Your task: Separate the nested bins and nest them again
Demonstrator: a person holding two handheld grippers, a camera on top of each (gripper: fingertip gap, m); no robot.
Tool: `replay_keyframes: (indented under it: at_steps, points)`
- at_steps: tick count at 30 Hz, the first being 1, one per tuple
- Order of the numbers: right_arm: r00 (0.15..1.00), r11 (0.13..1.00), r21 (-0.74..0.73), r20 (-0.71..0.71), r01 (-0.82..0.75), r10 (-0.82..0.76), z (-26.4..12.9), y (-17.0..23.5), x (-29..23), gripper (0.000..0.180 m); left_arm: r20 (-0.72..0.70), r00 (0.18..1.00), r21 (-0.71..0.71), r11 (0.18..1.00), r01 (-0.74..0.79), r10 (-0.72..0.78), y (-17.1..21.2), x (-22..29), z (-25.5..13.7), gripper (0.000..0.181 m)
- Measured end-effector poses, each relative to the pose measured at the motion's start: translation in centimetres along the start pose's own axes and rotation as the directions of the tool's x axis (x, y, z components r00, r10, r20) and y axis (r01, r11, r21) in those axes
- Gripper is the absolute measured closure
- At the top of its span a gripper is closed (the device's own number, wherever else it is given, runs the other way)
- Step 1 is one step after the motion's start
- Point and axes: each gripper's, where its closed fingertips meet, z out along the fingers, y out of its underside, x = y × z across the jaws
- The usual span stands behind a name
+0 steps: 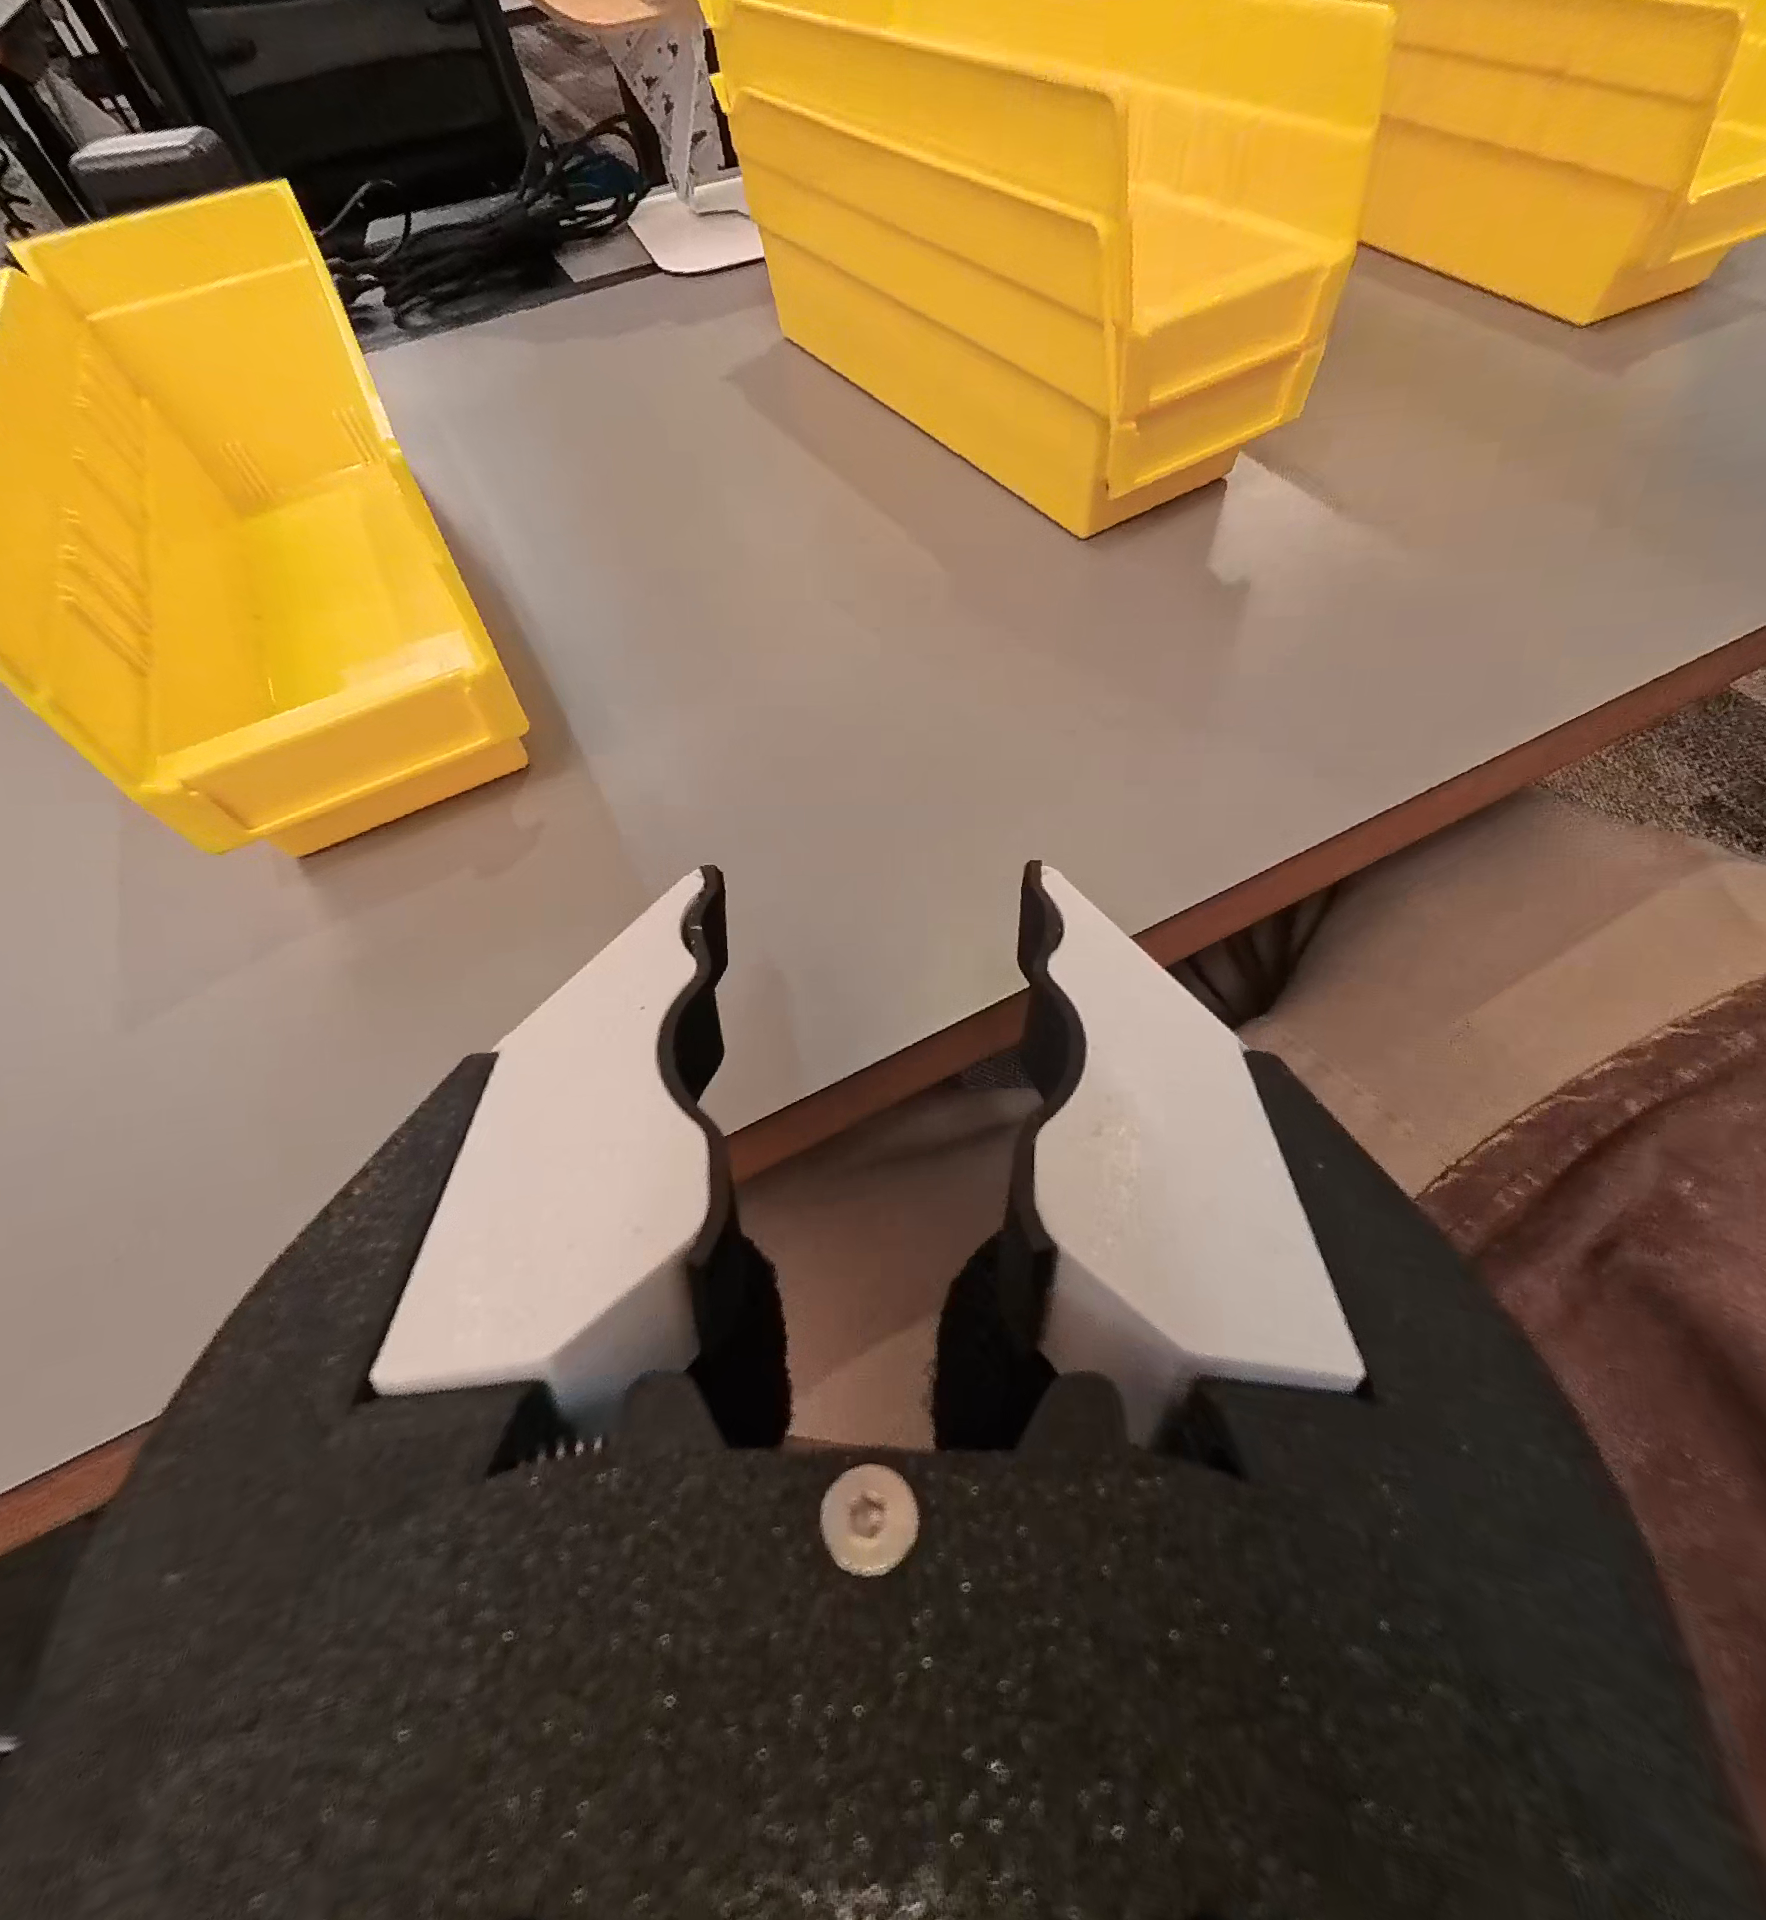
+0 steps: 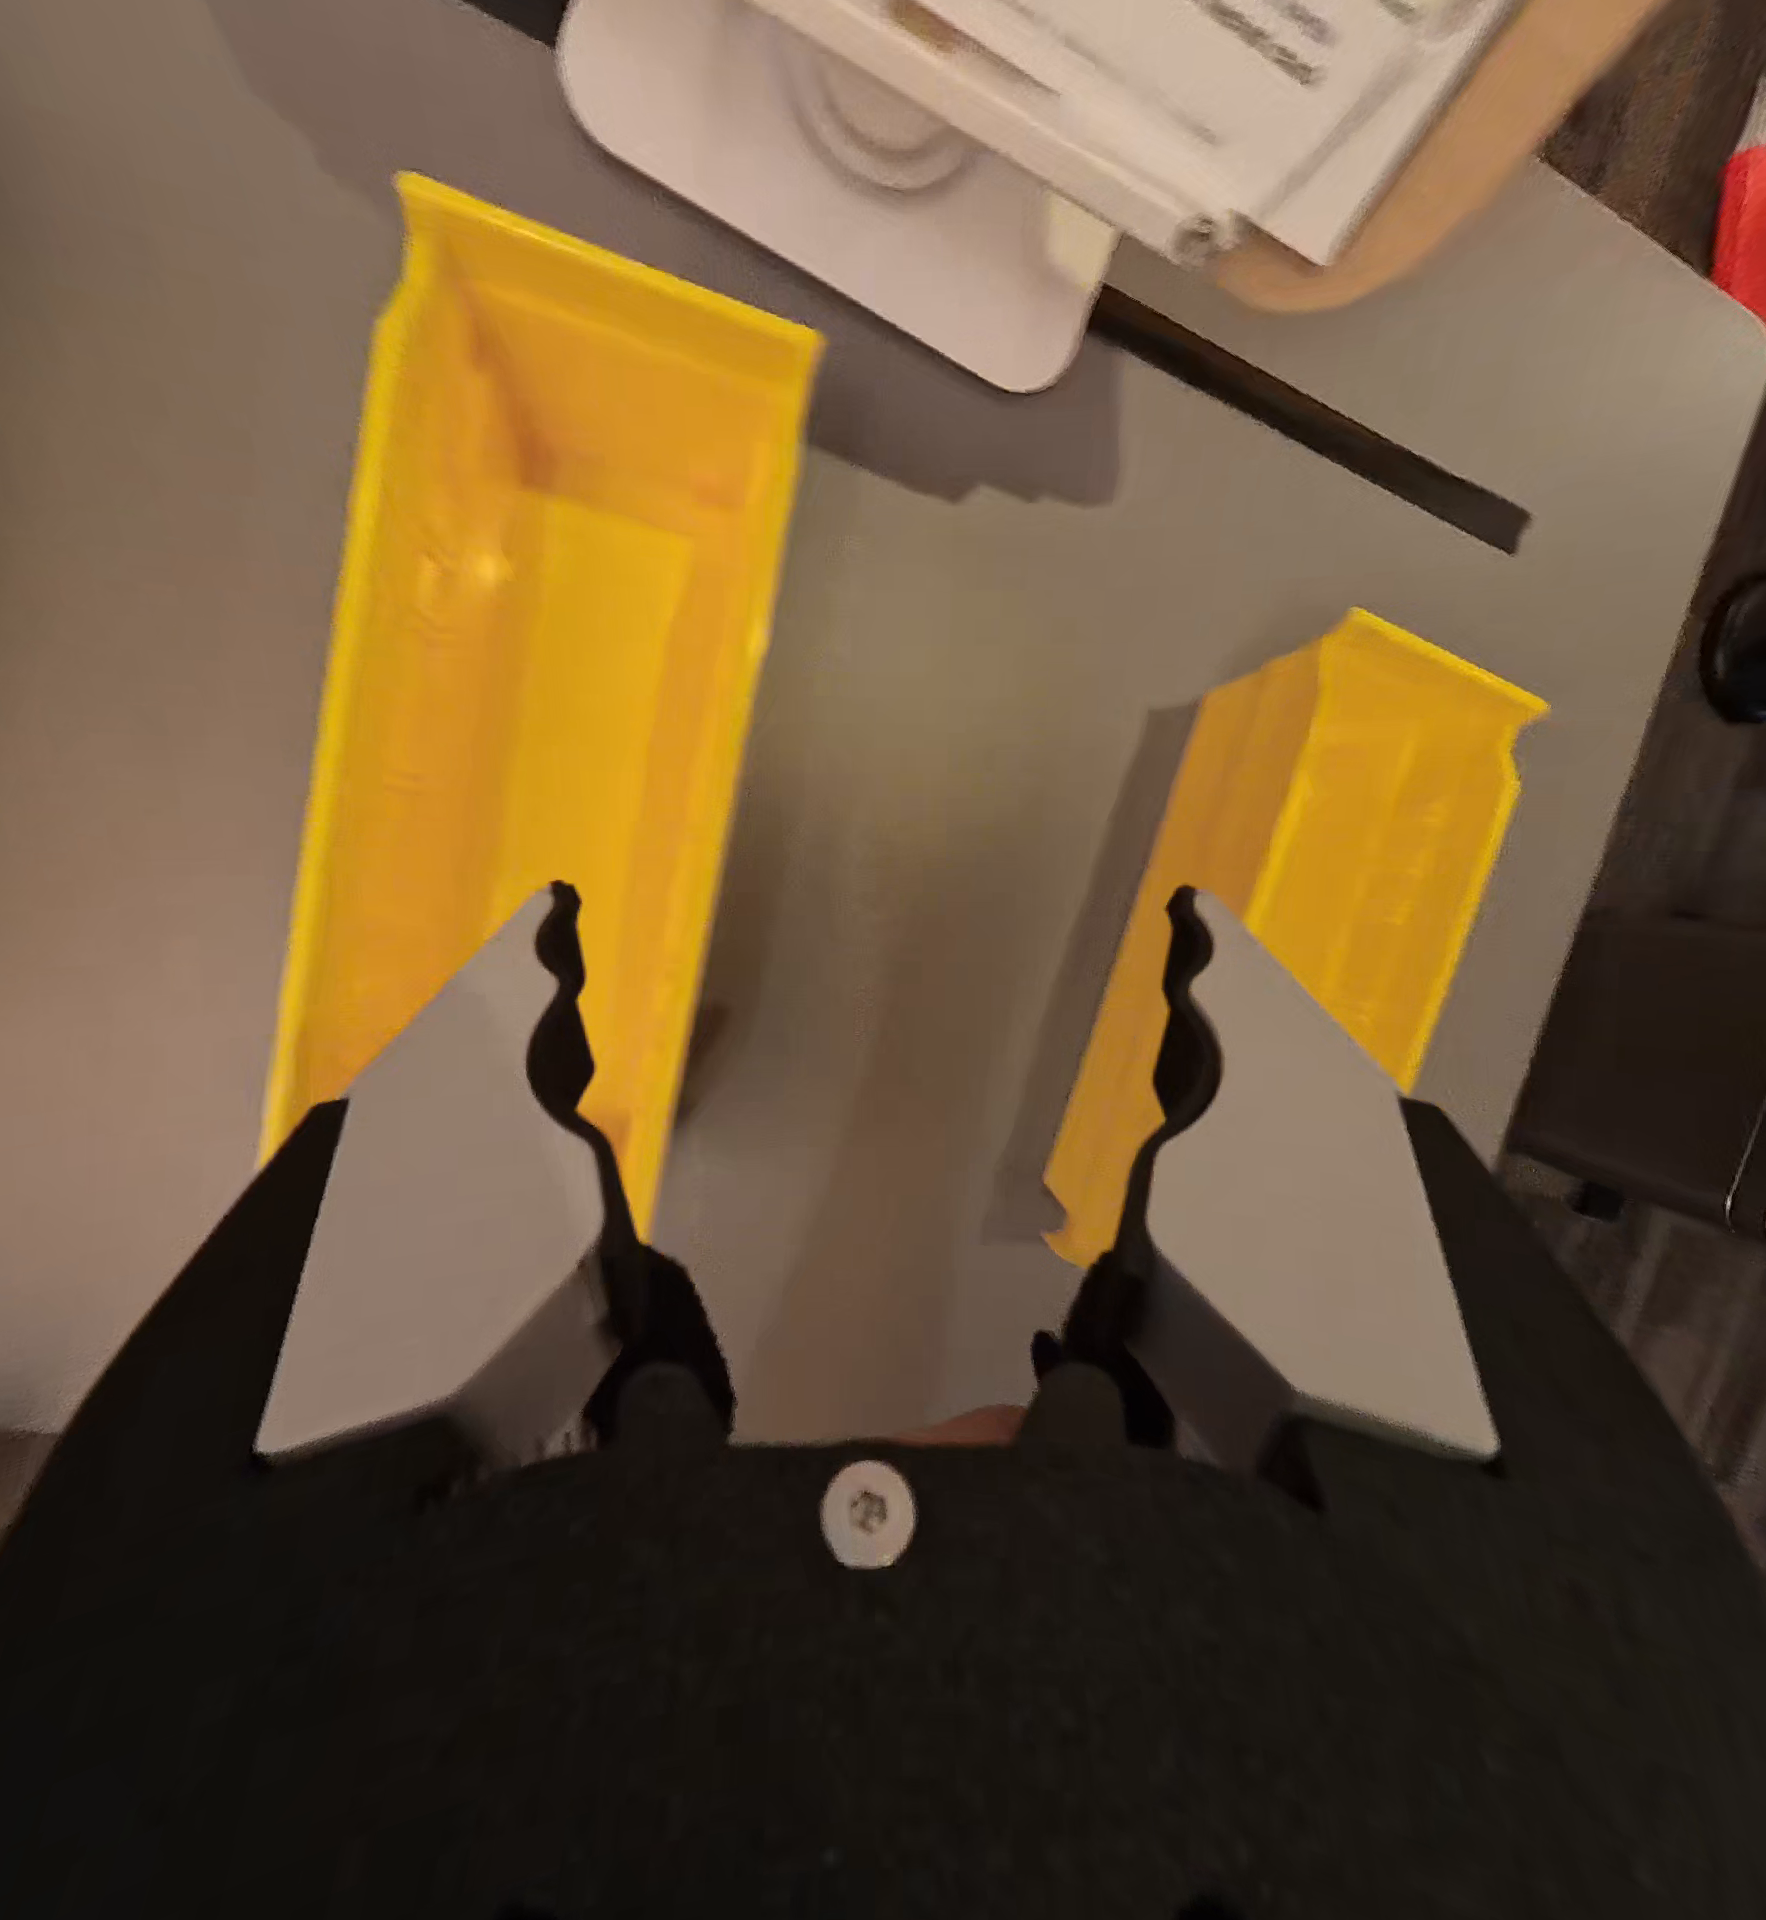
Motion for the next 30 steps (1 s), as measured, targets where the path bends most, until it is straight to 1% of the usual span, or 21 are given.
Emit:
replay_keyframes:
  at_steps: [3,5,8,11,15,18,25,28,30]
  points:
    - [0.998,0.997,-0.043,0.024,-0.059,0.06,-0.6,2.2,4.8,0.059,0.0,1.0,0.013,1.0,0.003,-0.003,-0.3,0.0,-0.3,0.126]
    - [0.993,0.989,-0.088,-0.001,-0.119,0.12,0.0,4.3,8.8,0.051,-0.003,1.0,0.034,0.999,0.013,-0.012,-0.8,0.1,-0.6,0.126]
    - [0.97,0.965,-0.111,0.025,-0.236,0.24,1.5,7.1,13.3,0.051,-0.005,1.0,0.066,0.998,0.009,-0.008,-1.4,0.1,-1.0,0.126]
    - [0.953,0.939,-0.187,0.037,-0.288,0.299,4.1,10.6,16.2,0.044,0.016,1.0,0.069,0.997,-0.015,0.014,-1.2,-0.3,-1.0,0.126]
    - [0.941,0.916,-0.25,0.052,-0.313,0.336,8.1,13.8,17.3,0.043,0.003,1.0,0.045,0.999,0.023,-0.023,-0.5,-0.6,-0.4,0.126]
    - [0.943,0.908,-0.289,0.047,-0.303,0.33,10.7,14.9,17.4,0.042,-0.029,0.997,0.029,0.997,0.074,-0.074,-0.1,-0.4,0.0,0.126]
    - [0.948,0.905,-0.316,0.047,-0.285,0.315,14.7,14.0,17.2,0.047,-0.02,0.995,0.031,0.995,0.096,-0.095,0.0,-1.1,0.0,0.126]
    - [0.955,0.898,-0.335,-0.011,-0.284,0.297,15.9,14.0,17.8,0.054,-0.026,0.992,0.026,0.992,0.122,-0.121,0.1,-1.3,0.1,0.126]
    - [0.952,0.892,-0.345,-0.023,-0.293,0.304,16.1,14.0,18.0,0.054,-0.034,0.99,0.023,0.99,0.138,-0.137,0.2,-1.4,0.2,0.126]
